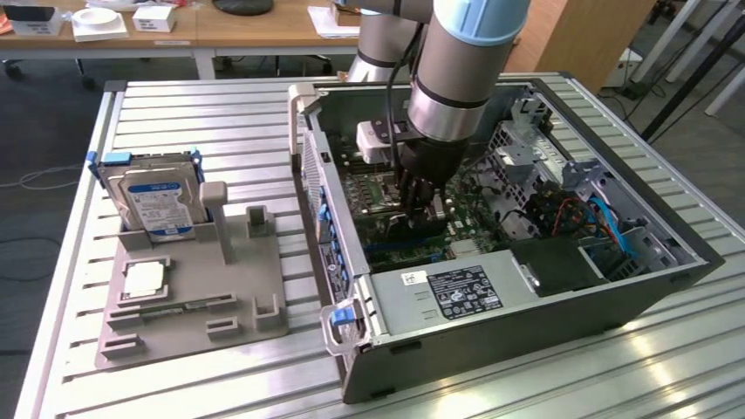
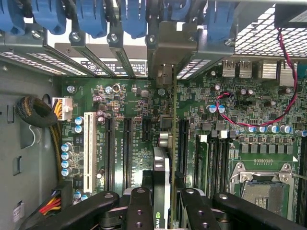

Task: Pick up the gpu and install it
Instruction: 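Insert the gpu into the slot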

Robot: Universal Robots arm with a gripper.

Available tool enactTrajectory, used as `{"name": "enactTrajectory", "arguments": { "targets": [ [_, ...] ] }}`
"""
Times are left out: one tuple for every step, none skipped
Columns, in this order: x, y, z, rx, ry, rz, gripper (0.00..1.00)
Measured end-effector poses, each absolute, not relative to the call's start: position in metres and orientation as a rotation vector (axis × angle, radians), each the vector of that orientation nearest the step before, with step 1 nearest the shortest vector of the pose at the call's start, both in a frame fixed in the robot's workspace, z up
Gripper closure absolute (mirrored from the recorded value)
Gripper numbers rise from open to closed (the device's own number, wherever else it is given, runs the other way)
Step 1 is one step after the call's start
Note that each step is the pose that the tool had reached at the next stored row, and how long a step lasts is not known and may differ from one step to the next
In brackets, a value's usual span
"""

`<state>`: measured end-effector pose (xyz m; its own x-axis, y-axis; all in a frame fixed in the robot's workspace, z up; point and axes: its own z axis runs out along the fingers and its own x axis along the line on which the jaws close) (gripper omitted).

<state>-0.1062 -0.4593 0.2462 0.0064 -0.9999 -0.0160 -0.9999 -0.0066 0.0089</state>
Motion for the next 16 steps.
{"name": "enactTrajectory", "arguments": {
  "targets": [
    [-0.1063,-0.4593,0.2462,-2.225,2.211,0.028,0.73],
    [-0.1063,-0.4593,0.2462,-2.225,2.211,0.028,0.73],
    [-0.1062,-0.4593,0.2462,-2.225,2.211,0.028,0.73],
    [-0.1063,-0.4593,0.2462,-2.225,2.211,0.028,0.73],
    [-0.1063,-0.4593,0.2462,-2.225,2.211,0.028,0.73],
    [-0.1063,-0.4593,0.2462,-2.225,2.211,0.028,0.73],
    [-0.1063,-0.4593,0.2462,-2.225,2.211,0.028,0.73],
    [-0.1063,-0.4593,0.2462,-2.225,2.211,0.028,0.73],
    [-0.1062,-0.4593,0.2462,-2.225,2.211,0.028,0.73],
    [-0.1063,-0.4593,0.2462,-2.225,2.211,0.028,0.73],
    [-0.1063,-0.4593,0.2462,-2.226,2.211,0.029,0.73],
    [-0.1063,-0.4593,0.2462,-2.227,2.213,0.032,0.73],
    [-0.1064,-0.4593,0.2462,-2.227,2.213,0.032,0.73],
    [-0.1064,-0.4593,0.2462,-2.227,2.213,0.033,0.73],
    [-0.1064,-0.4593,0.2461,-2.227,2.213,0.033,0.73],
    [-0.1064,-0.4593,0.2461,-2.227,2.213,0.033,0.73]
  ]
}}
